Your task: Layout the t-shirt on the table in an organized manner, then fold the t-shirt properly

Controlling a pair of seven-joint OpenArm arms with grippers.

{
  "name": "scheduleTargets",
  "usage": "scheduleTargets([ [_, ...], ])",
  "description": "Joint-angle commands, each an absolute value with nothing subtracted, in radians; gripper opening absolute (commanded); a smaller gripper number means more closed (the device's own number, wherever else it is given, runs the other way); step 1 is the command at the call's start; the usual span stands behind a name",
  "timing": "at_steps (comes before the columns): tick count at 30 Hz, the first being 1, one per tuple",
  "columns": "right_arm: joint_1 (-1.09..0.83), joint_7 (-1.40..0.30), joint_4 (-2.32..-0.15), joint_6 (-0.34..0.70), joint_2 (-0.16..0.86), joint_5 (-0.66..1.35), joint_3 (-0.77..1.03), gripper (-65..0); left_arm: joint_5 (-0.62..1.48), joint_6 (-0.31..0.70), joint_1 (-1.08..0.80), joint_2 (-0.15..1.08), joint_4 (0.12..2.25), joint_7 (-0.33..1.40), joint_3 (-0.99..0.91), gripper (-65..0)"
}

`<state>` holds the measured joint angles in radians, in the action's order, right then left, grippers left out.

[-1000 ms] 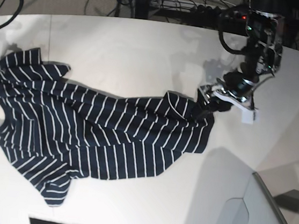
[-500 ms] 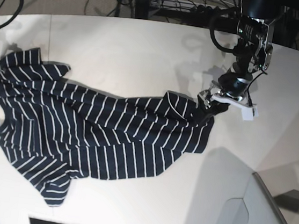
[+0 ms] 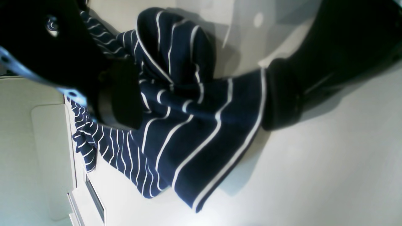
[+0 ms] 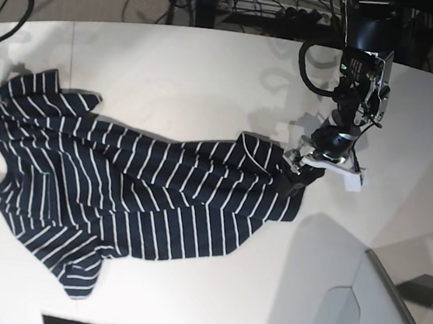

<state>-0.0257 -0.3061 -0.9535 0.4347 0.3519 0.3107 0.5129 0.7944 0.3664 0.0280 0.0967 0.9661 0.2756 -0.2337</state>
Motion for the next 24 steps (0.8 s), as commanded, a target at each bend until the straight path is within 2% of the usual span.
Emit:
scheduleTargets([
  [1, -0.013, -0.285, -0.966, 0.438, 0.378, 0.321, 0.518, -65.0, 0.788, 0.344, 0.033, 0.099, 0.969, 0.294, -0.231, -9.9],
  [3, -0.013, -0.285, -0.966, 0.438, 0.378, 0.321, 0.518, -65.0, 0.788, 0.344, 0.030, 0.101, 0.969, 0.294, -0.231, -13.8],
  [9, -0.012, -0.285, -0.966, 0.438, 0.378, 0.321, 0.518, -65.0, 0.788, 0.344, 0.025, 0.101, 0.969, 0.294, -0.231, -38.0],
  [13, -0.012, -0.285, -0.966, 0.438, 0.378, 0.321, 0.518, -65.0, 0.788, 0.344, 0.028, 0.102, 0.969, 0.294, -0.231, -49.7],
  [16, -0.012, -0.285, -0.966, 0.438, 0.378, 0.321, 0.518, -65.0, 0.788, 0.344, 0.035, 0.107, 0.969, 0.298, -0.231, -64.5],
  [21, -0.012, -0.285, -0.967, 0.438, 0.378, 0.321, 0.518, -65.0, 0.780, 0.344, 0.064, 0.120, 0.972, 0.303, -0.219, -65.0],
  [24, -0.010, -0.285, -0.969, 0.438, 0.378, 0.321, 0.518, -65.0, 0.728, 0.344, 0.081, 0.139, 0.980, 0.303, -0.137, -65.0],
])
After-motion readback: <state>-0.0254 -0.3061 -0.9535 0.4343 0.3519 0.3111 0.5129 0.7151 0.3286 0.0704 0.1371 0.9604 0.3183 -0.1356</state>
